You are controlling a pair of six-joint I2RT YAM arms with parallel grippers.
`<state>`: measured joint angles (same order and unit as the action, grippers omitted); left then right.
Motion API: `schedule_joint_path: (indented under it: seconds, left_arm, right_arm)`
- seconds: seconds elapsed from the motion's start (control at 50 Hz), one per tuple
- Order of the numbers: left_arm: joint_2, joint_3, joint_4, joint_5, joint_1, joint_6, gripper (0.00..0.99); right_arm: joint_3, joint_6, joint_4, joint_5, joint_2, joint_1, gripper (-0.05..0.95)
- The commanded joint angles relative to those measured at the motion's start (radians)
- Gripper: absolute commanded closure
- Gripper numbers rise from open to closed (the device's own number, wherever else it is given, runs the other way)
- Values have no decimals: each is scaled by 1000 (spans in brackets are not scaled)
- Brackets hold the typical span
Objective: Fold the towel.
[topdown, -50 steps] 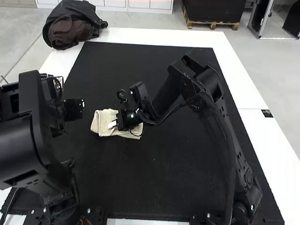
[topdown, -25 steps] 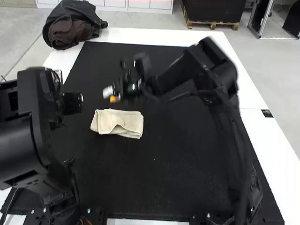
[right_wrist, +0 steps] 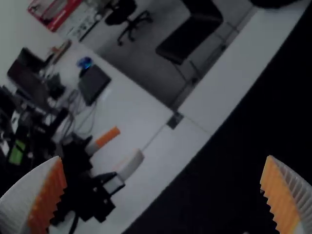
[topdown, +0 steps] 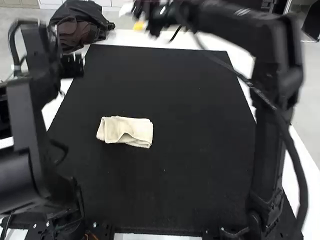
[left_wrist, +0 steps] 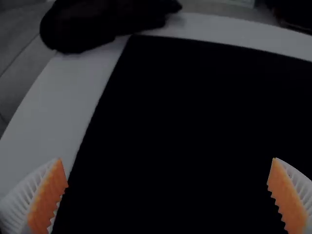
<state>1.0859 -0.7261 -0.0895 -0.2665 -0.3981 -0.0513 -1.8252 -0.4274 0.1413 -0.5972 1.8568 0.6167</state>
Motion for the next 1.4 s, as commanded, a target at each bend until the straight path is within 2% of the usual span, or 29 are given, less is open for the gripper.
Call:
schedule_joint_path:
  seconds: [0.0, 0.18, 0.3, 0.36, 0.48, 0.62, 0.7, 0.78, 0.94, 0.98, 1.06, 1.2, 1.24, 1.32, 1.38]
  left_arm:
    - [-38, -104, 30, -16, 48, -33, 33]
    - [-100, -208, 112, 7, 148, -65, 33]
    - [-184, -216, 126, 66, 225, -76, 33]
    - [-231, -210, 126, 115, 265, -76, 33]
    - [-331, -182, 106, 194, 335, -81, 33]
    - [-449, -141, 77, 240, 386, -85, 33]
    - [-523, -116, 68, 265, 403, -85, 33]
    - [-607, -91, 59, 293, 407, -85, 33]
    - [-788, -39, 23, 331, 401, -81, 33]
    - [-833, -29, 20, 332, 403, -79, 33]
    - [-909, -12, 14, 355, 403, -76, 33]
    - [-1031, 7, 14, 375, 401, -38, 33]
    - [-1063, 14, 16, 380, 398, -42, 33]
    - [-1092, 44, 27, 377, 401, -30, 33]
    - [-1089, 68, 14, 377, 401, -25, 33]
  right_arm:
    - [-63, 68, 38, 57, -165, -77, -21]
    - [-42, 118, 132, 126, -366, -195, -21]
    - [41, 164, 165, 198, -518, -272, -21]
    - [115, 182, 161, 246, -602, -311, -21]
    - [299, 208, 86, 290, -795, -387, -21]
    - [507, 210, -55, 289, -1027, -459, -21]
    - [587, 203, -101, 284, -1150, -486, -21]
    - [639, 202, -103, 292, -1256, -502, -21]
    - [715, 210, -117, 401, -1455, -508, -21]
    - [724, 253, -106, 441, -1499, -514, -21]
    - [730, 311, -26, 497, -1576, -532, -21]
    - [770, 434, 35, 631, -1703, -586, -21]
    - [808, 449, -2, 686, -1756, -607, -21]
    - [923, 444, -141, 740, -1860, -637, -21]
    - [968, 434, -152, 789, -1851, -650, -21]
